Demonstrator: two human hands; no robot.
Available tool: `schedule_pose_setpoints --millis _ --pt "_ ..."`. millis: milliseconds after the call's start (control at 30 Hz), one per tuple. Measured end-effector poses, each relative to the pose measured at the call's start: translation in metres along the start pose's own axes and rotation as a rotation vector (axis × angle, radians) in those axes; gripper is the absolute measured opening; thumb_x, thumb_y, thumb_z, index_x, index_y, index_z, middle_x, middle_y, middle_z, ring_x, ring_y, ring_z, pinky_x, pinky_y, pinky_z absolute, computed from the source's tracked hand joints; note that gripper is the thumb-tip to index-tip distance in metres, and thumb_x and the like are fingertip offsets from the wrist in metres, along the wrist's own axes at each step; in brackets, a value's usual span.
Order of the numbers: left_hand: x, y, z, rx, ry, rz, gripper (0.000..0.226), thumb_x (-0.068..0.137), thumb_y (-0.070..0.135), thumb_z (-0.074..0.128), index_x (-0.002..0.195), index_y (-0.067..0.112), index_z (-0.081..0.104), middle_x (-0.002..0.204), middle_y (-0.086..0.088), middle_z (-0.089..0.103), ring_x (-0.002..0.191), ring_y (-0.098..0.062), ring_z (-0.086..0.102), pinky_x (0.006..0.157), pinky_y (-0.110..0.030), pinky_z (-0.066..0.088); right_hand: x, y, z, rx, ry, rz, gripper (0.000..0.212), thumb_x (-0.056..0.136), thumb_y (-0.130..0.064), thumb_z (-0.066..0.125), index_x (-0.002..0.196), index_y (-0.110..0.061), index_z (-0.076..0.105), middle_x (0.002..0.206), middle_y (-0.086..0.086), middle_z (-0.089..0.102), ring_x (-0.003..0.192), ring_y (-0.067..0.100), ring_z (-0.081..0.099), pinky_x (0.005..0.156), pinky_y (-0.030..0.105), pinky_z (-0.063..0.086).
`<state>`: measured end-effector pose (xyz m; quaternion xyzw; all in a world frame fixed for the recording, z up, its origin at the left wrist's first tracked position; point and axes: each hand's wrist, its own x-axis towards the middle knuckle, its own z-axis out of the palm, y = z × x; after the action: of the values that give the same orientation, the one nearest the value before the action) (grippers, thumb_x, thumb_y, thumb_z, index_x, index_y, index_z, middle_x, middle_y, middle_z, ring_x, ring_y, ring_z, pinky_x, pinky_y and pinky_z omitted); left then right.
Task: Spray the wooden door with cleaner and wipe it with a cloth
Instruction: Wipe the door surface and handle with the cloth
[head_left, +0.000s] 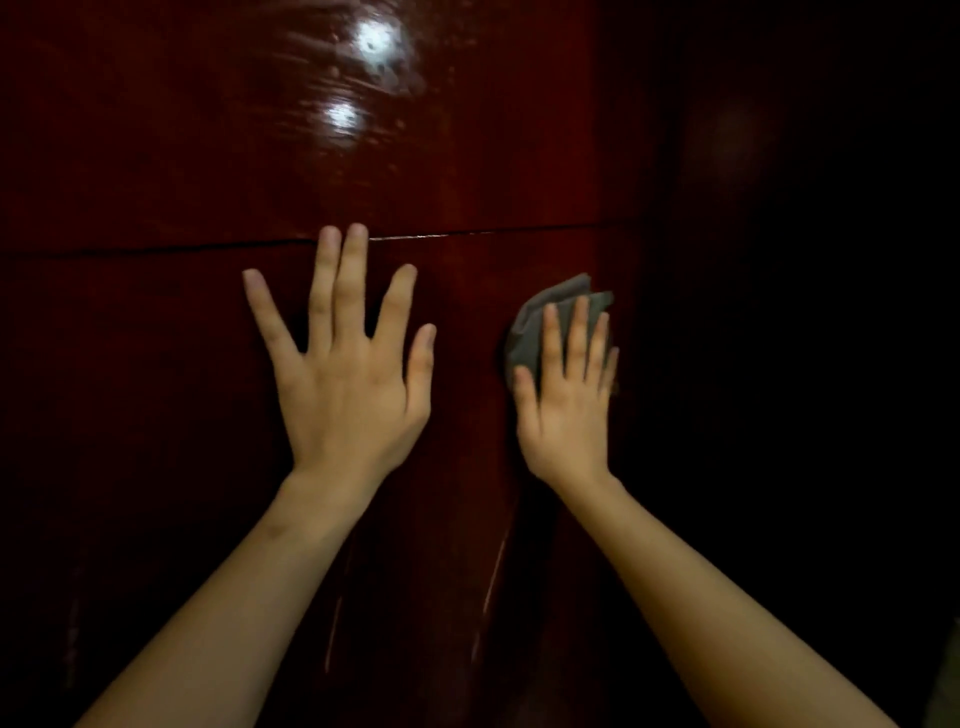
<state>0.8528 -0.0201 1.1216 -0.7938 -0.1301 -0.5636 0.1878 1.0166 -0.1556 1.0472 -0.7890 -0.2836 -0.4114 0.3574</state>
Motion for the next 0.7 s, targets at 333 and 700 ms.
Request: schedule_pose_setpoints --millis 333,700 --pt "0.006 0.043 0.027 0.100 0.009 -0.077 0.057 0.111 0.049 0.025 0.157 0.016 0.031 0.173 -0.017 0.008 0.161 -0.032 0.001 0.123 -0.072 0.002 -0.011 0.032 0.013 0.082 0.017 0.039 0.068 0.106 -0.054 0.016 0.163 -0.026 -0.008 0.171 0.010 -0.019 0.157 0.036 -0.018 0.125 0.062 -0.004" --pt "0.005 0.054 0.035 0.125 0.076 -0.135 0.056 0.110 0.046 0.027 0.156 0.015 0.032 0.173 -0.016 0.009 0.162 -0.030 0.002 0.125 -0.068 0.000 0.073 0.013 -0.016 0.086 0.140 0.046 0.068 0.105 -0.054 0.024 0.165 -0.026 0.008 0.173 0.010 -0.004 0.159 0.036 -0.009 0.125 0.063 0.004"
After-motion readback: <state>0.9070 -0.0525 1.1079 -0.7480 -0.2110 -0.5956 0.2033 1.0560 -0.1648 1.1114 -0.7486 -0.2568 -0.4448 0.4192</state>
